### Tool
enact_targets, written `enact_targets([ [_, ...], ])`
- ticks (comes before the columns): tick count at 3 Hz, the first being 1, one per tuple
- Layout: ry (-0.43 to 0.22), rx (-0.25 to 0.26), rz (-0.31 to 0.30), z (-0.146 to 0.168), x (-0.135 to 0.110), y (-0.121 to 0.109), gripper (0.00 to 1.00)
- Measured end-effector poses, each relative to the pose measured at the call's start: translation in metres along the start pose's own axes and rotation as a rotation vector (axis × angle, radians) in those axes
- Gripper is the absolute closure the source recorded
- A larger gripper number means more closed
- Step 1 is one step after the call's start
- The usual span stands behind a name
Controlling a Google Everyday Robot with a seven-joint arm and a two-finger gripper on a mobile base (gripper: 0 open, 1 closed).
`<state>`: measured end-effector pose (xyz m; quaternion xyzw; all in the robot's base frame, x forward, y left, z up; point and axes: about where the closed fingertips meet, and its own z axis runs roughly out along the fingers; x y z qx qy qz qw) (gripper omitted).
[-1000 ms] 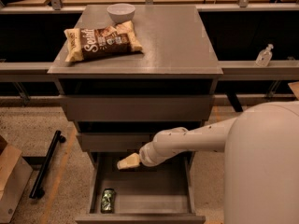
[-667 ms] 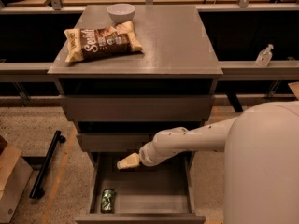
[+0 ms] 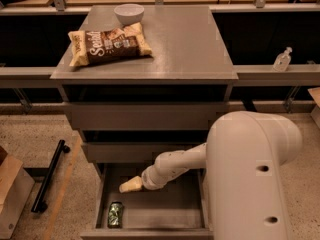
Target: Pick green can from bottom drawer and place on counter
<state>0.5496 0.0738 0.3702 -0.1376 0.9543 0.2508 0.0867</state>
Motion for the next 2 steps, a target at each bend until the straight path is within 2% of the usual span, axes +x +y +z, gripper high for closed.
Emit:
enact_targets([
  [1,0.049,-0.002,0.045,0.056,0.015,-0.012,0.0],
  [2,0.09,0.024,0.087,0.109,0.03,-0.015,0.0],
])
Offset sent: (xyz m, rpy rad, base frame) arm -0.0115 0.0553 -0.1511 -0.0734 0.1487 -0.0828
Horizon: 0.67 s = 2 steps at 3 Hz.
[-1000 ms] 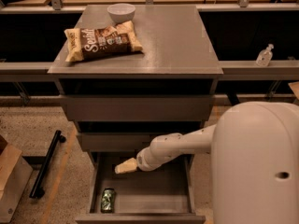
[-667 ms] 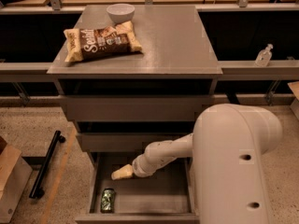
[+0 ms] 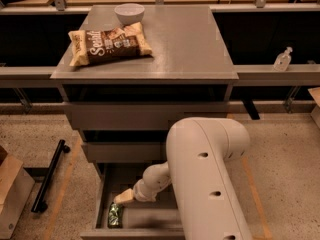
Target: Pick green can from bottom drawer and place on counter
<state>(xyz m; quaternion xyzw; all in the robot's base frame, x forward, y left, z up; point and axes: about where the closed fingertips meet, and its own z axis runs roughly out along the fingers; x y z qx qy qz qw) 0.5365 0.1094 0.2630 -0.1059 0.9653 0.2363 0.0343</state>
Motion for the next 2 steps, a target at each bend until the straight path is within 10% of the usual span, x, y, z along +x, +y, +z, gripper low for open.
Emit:
enact_targets([
  [2,0.015,-0.026,0.011,0.02,-0.001,0.005,0.0],
])
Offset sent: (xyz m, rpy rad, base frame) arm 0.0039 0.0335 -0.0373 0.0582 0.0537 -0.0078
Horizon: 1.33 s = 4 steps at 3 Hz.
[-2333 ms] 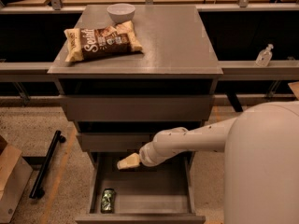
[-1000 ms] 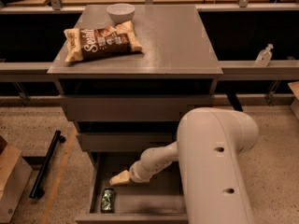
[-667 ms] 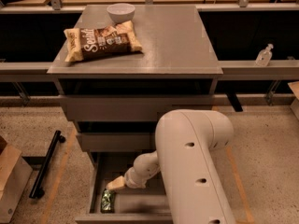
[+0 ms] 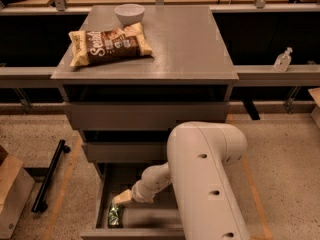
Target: Pick green can from bottom drawer and place on counter
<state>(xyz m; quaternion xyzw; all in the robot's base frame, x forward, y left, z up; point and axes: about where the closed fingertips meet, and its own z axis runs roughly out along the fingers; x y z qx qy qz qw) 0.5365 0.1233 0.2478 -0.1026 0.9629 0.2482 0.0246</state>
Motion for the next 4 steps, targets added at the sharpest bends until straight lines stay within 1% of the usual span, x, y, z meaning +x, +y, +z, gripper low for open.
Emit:
enact_targets([
  [1,0.006,-0.047,0.007,0.039,-0.01,0.011,0.0],
  [2,-0.006,-0.1,0.03,0.091,-0.023,0.02,0.0],
  [3,0.01,-0.071,0.044,0.127,-0.026,0.02,0.0],
  [4,0.034,-0.022,0.073,0.152,-0.019,0.013,0.0],
])
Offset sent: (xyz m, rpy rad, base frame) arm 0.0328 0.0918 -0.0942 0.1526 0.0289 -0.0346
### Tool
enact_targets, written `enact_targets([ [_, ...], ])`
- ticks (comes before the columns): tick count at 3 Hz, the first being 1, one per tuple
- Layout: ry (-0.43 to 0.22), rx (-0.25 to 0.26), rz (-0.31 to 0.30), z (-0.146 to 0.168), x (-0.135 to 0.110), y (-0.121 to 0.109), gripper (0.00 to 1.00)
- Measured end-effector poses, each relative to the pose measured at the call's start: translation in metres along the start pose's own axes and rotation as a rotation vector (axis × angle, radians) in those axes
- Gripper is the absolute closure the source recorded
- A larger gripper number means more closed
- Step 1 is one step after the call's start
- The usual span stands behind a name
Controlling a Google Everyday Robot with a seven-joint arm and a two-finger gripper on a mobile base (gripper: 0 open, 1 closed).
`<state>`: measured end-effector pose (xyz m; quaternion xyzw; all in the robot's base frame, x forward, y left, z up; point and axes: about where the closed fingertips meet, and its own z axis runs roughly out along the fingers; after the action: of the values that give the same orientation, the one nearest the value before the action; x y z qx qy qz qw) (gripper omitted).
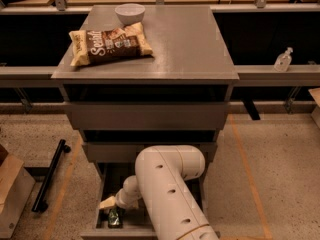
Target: Pick green can from bottom drawer and place on counter
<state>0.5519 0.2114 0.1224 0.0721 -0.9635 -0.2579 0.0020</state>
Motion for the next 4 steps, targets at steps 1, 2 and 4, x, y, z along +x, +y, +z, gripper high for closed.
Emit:
enact_targets([
  [1,0.002,0.006,0.004,-0.002,0.001,0.001,0.17],
  [2,0.002,0.006,0.004,-0.005,0.0,0.003,0.4],
  [4,0.008,0.026,0.037,0.006,0.012,-0.004,0.95],
])
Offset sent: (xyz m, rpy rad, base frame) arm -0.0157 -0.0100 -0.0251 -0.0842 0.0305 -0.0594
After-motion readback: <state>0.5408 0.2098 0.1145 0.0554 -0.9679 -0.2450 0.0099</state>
